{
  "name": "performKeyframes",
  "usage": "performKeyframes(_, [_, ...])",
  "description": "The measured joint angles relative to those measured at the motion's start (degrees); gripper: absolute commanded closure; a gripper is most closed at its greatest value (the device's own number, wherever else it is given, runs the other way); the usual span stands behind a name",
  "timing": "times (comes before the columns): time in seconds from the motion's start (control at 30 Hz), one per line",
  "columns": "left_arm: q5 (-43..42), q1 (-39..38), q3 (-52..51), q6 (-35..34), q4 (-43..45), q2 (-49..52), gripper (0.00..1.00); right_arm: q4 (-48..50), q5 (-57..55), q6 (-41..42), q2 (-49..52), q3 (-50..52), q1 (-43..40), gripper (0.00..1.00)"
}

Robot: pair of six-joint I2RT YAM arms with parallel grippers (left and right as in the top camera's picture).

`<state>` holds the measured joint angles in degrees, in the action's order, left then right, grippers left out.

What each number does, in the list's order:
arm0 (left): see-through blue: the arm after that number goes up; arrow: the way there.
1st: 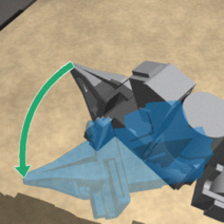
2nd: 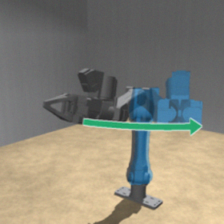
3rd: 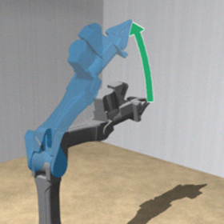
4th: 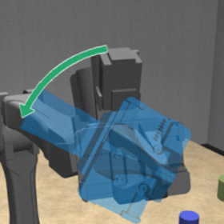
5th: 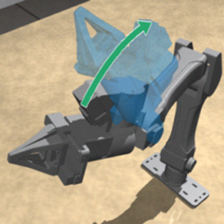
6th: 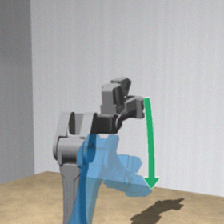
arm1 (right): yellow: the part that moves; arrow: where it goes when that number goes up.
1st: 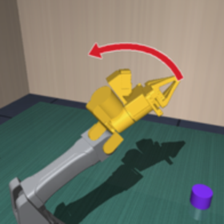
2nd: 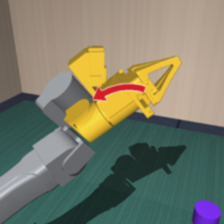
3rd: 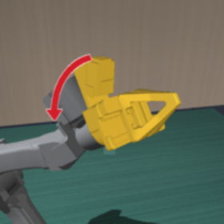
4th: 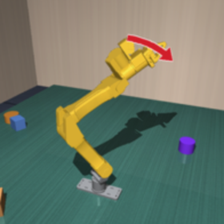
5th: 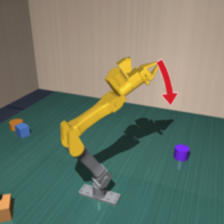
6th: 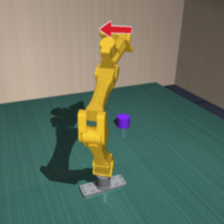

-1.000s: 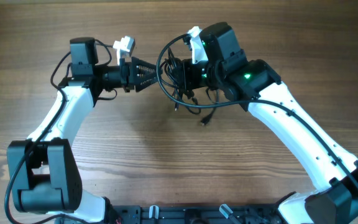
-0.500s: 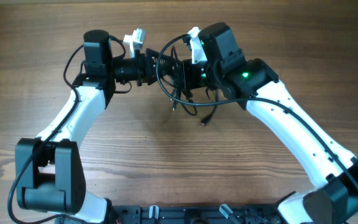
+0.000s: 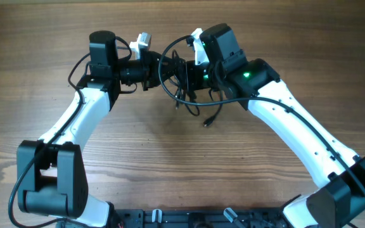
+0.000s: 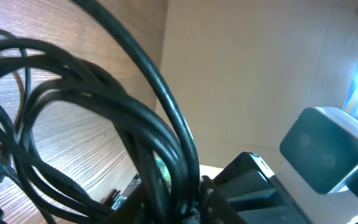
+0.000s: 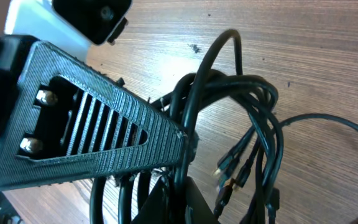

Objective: Untangle cables

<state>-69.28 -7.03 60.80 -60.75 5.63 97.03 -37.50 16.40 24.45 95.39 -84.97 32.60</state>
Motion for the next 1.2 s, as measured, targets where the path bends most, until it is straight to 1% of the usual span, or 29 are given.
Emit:
performKeyframes(0.03, [0.24, -0.02, 0.0, -0.13, -0.09, 0.0, 0.96, -0.04, 0.0, 0.15, 0.15, 0.07, 0.0, 0.96])
performKeyframes(0.23, [1.07, -0.24, 0.0, 0.55, -0.44, 0.0, 0.96, -0.15, -0.22, 0.44, 0.17, 0.11, -0.13, 0.96])
performKeyframes(0.3, [1.33, -0.33, 0.35, 1.88, -2.91, -0.11, 0.96, -0.57, 0.13, 0.37, 0.17, 0.11, -0.46, 0.96])
performKeyframes(0.37, [1.95, -0.48, 0.87, 4.68, -6.78, -0.52, 0.96, -1.07, 1.6, -0.31, 0.17, 0.09, -1.01, 0.96])
performKeyframes(0.43, [2.6, -0.37, 1.16, 8.26, -10.14, -0.98, 0.96, 0.76, 2.71, -1.57, -0.07, -0.31, -3.13, 0.96])
performKeyframes(0.53, [2.47, -0.55, 1.14, 13.44, -13.25, -0.98, 0.96, 2.4, 3.3, -2.23, -2.27, -2.01, -6.78, 0.96])
performKeyframes(0.7, [1.29, -0.96, 1.16, 20.24, -17.05, -1.05, 0.96, 2.95, 4.52, -3.72, -6.97, -2.62, -9.6, 0.96])
performKeyframes(0.8, [1.14, -0.96, 1.33, 26.32, -21.99, -1.05, 0.96, 4.46, 7.87, -3.98, -7.32, -2.69, -12.68, 0.96])
performKeyframes(0.83, [1.64, -0.96, 1.49, 28.89, -24.83, -1.05, 0.96, 5.18, 9.66, -4.0, -7.32, -2.84, -13.68, 0.96])
performKeyframes(0.93, [5.51, -1.05, 1.64, 32.81, -30.29, -1.14, 0.96, 8.63, 17.46, -3.04, -7.32, -4.02, -16.2, 0.96])
performKeyframes(0.97, [8.26, -1.14, 1.86, 33.53, -31.95, -1.25, 0.96, 11.76, 20.59, -1.92, -7.32, -4.22, -17.0, 0.96])
performKeyframes(1.0, [10.19, -1.16, 1.88, 33.94, -33.07, -1.38, 0.96, 15.06, 23.52, 0.11, -7.32, -4.59, -17.84, 0.96])
performKeyframes(1.03, [14.8, -1.16, 1.84, 34.93, -35.34, -1.49, 0.96, 18.6, 25.33, 2.05, -7.32, -5.62, -19.06, 0.96])
performKeyframes(1.07, [17.4, -1.14, 1.46, 35.43, -36.39, -1.44, 0.96, 22.36, 27.34, 5.57, -7.78, -7.74, -21.29, 0.96])
performKeyframes(1.1, [22.77, -1.07, 0.76, 36.76, -38.18, -1.25, 0.96, 24.11, 28.22, 7.91, -8.5, -8.5, -22.77, 0.96])
performKeyframes(1.2, [28.96, -1.07, 0.63, 38.21, -39.85, -1.25, 0.96, 26.86, 29.24, 14.01, -10.27, -9.27, -25.75, 0.96])
